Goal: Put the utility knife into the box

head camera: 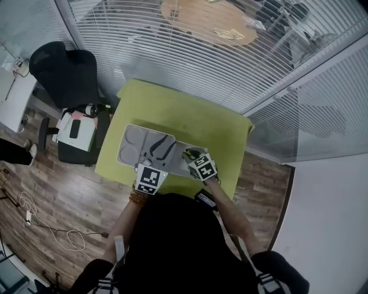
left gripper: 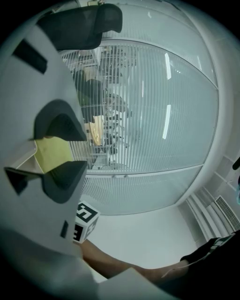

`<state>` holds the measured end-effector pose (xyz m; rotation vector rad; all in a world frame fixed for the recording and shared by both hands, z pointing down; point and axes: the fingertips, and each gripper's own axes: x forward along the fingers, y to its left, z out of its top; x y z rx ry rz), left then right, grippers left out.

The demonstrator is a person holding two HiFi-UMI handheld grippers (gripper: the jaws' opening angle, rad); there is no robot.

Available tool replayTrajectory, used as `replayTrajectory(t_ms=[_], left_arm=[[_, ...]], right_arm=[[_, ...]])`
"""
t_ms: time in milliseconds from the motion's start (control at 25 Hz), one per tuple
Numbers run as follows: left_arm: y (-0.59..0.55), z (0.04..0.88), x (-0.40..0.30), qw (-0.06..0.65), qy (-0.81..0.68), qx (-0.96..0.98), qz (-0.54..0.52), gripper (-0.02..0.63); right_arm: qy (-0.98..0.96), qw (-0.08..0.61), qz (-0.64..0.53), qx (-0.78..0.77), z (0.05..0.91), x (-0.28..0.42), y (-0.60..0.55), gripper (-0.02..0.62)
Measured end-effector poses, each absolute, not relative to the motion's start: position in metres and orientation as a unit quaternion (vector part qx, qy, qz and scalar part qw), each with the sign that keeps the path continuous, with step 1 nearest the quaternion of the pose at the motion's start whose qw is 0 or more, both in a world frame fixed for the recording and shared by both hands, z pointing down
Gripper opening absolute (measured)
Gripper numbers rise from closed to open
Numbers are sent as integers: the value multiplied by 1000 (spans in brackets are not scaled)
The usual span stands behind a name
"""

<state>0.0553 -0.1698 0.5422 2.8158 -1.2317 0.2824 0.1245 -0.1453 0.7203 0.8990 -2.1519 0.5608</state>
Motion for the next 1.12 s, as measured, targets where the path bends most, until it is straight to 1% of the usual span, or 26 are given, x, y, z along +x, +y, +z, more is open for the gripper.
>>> replayTrajectory(t_ms=[280,480,800,1120], left_arm=[[-171,541,53,31,-403,910,89,140],[-172,543,50,32,-404,910,88,140],[-175,548,50,35,-399,912,88,140],[-175,549,54,37,-395,913,91,140]], right_arm=[[-834,362,223,351,723,123,-152,54],[-837,345,220,363,727,121,-164,54],[-830,326,258,372,729,117,-178,54],[-820,360,261,360,755,112,-163,54]])
